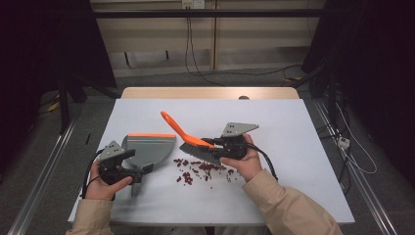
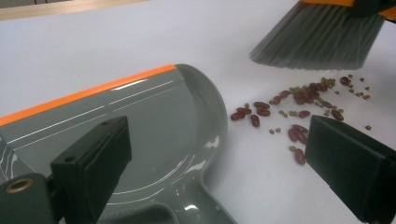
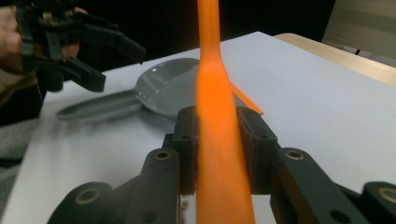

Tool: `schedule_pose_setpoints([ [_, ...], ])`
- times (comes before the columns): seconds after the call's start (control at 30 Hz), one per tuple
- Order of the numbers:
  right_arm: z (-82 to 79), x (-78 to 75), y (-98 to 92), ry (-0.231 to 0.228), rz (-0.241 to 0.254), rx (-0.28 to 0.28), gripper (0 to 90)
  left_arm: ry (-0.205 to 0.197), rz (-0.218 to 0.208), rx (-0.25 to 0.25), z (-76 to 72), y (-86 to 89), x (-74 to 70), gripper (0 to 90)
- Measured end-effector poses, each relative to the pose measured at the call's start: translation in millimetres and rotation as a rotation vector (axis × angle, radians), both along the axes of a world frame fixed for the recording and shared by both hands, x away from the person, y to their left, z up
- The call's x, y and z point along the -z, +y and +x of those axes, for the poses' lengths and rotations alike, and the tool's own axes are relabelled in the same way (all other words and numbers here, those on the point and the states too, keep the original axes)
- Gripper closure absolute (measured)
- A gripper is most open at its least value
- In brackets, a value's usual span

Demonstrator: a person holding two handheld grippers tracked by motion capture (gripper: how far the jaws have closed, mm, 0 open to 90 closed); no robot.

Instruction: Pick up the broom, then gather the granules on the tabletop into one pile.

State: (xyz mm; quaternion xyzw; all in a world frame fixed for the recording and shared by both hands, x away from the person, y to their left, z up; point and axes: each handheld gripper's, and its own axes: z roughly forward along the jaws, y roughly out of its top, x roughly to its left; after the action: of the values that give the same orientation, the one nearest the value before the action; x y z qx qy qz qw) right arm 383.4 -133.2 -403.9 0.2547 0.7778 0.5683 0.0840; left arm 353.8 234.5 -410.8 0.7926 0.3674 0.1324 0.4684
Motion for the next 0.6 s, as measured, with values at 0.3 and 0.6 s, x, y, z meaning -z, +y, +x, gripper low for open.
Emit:
schedule_pose_setpoints([
  [0.3,-26.6,1.2,12.8,0.052,0.057,0.058,71.4,-0.005,-0.002,-0.006,-1.4,0.7,-0.5,7.2],
  [0.6,-38.9,8.7,40.0,0.097,0.096,0.064,71.4,-0.010,0.000,-0.005,-1.7,1.9,-1.0,7.2],
])
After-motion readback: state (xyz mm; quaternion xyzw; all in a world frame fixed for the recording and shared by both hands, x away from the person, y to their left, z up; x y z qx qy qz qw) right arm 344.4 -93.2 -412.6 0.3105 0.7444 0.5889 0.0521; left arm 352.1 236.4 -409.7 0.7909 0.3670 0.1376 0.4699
